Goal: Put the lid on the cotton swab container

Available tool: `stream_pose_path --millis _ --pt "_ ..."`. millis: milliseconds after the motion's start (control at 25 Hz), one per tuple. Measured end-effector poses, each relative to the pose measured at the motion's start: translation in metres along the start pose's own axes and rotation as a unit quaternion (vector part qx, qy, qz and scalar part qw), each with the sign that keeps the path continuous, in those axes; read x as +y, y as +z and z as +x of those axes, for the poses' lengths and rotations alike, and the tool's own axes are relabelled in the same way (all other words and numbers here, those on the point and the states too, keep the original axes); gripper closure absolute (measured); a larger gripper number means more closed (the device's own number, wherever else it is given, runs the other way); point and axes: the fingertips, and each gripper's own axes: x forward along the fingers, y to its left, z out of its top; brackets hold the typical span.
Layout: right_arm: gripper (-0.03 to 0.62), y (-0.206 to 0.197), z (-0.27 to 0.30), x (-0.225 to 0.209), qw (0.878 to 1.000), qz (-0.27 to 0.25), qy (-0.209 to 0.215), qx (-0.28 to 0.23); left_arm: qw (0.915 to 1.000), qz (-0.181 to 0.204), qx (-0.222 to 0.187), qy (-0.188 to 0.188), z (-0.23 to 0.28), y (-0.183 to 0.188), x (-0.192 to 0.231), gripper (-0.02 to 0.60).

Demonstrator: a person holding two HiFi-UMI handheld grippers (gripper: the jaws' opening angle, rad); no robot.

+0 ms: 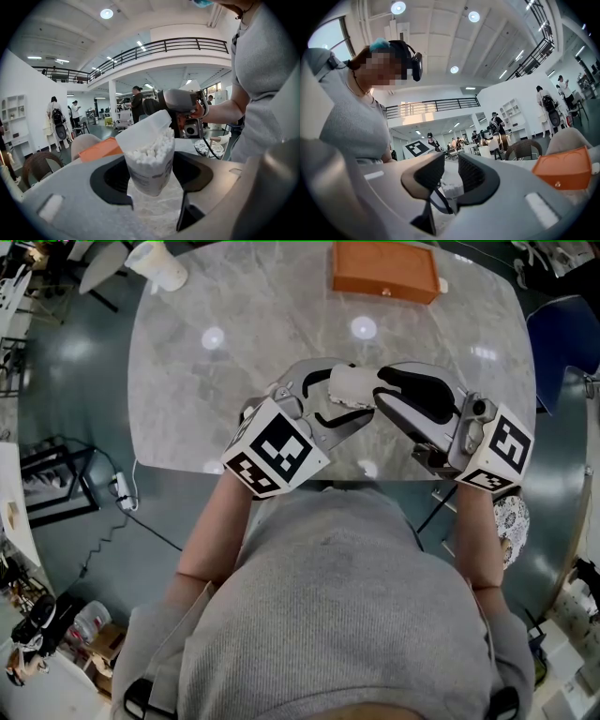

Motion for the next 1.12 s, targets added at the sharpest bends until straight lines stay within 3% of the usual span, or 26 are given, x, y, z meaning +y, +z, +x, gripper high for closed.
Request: stream_pose_path --millis 640,680,720,1120 --pt "0.513 -0.0016 0.0035 0.0015 0.999 -0.034 -0.006 0.016 0.9999 -0.006 -0.010 0.005 -0.0007 0.0026 0.0054 0.305" --pt "0.516 -0.0017 0.0034 0.0010 0.999 -0.037 -0.010 0.017 0.9999 -0.006 -0.011 0.006 -0.0006 0.0031 0.0056 0.305" --pt "0.591 -0.0021 0.0033 0.0005 0.999 -0.041 -0.014 0.018 0.9999 -0.006 -0.013 0.007 -0.0007 0.0036 0.0059 0.305" --pt "0.594 -0.0050 0.0037 0.0016 0.996 -0.078 -0.026 0.035 0.9997 -0.009 -0.019 0.009 -0.0004 0.0066 0.0077 0.307"
